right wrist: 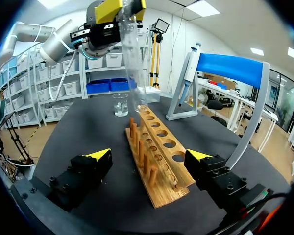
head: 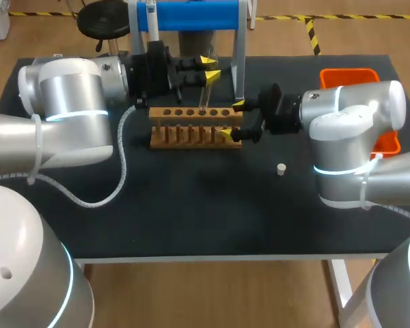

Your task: Invert the test tube, pick up the pipette, mount the tip to pipette, aspirate from beaker and dispense into the tube, eject the tip, return the pipette, and cap with the stopper.

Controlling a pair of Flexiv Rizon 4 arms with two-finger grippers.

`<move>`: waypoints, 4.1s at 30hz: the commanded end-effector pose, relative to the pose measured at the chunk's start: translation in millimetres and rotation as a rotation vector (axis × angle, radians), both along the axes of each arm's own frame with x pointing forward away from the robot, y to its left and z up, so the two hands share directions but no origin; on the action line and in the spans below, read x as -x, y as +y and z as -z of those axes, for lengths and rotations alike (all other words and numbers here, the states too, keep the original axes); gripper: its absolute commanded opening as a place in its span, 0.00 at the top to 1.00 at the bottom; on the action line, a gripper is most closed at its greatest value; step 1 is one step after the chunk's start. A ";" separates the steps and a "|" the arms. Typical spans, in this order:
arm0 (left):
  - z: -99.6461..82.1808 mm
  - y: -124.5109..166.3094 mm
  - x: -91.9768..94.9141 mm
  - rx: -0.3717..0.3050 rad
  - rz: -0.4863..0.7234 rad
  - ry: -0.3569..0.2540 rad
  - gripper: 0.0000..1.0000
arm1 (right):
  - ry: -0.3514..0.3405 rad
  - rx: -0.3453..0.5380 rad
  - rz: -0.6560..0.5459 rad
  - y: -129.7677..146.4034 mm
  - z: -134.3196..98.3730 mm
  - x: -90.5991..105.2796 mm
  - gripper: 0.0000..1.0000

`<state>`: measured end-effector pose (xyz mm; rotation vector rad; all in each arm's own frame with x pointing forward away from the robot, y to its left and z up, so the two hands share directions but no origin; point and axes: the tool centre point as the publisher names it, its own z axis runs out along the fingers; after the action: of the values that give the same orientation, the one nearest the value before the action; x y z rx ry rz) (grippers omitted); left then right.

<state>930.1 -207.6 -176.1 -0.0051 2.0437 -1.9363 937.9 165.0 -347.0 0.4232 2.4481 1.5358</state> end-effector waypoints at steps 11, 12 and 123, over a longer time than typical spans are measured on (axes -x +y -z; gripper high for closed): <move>16.2 -10.4 -21.9 0.006 0.016 0.043 1.00 | -0.001 0.000 0.001 -0.5 -0.1 0.9 0.00; 16.8 -10.2 -23.1 0.006 0.016 0.043 1.00 | -0.001 0.000 0.001 -0.5 -0.1 0.9 0.00; 93.1 12.9 -60.5 0.086 -0.047 0.170 1.00 | -0.001 0.000 0.001 -0.5 -0.1 0.9 0.00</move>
<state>989.2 -193.6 -265.2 -0.2454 2.0512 -2.0483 937.9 165.1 -347.0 0.4234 2.4482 1.5356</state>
